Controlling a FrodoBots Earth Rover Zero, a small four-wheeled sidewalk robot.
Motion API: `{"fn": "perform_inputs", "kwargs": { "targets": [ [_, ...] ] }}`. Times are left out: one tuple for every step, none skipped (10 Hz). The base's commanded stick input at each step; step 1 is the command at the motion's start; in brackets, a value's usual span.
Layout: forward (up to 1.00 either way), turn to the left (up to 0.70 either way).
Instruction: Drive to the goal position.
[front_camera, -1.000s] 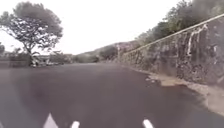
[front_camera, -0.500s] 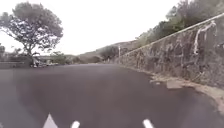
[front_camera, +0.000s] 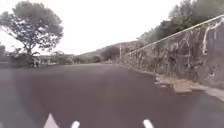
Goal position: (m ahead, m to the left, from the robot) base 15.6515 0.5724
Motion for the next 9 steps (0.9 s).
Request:
{"fn": "perform_inputs", "kwargs": {
  "targets": [
    [0.50,0.00],
    [0.50,0.00],
    [0.50,0.00],
    [0.50,0.00],
    [0.50,0.00],
    [0.50,0.00],
    [0.50,0.00],
    [0.50,0.00],
    [0.50,0.00]
  ]
}}
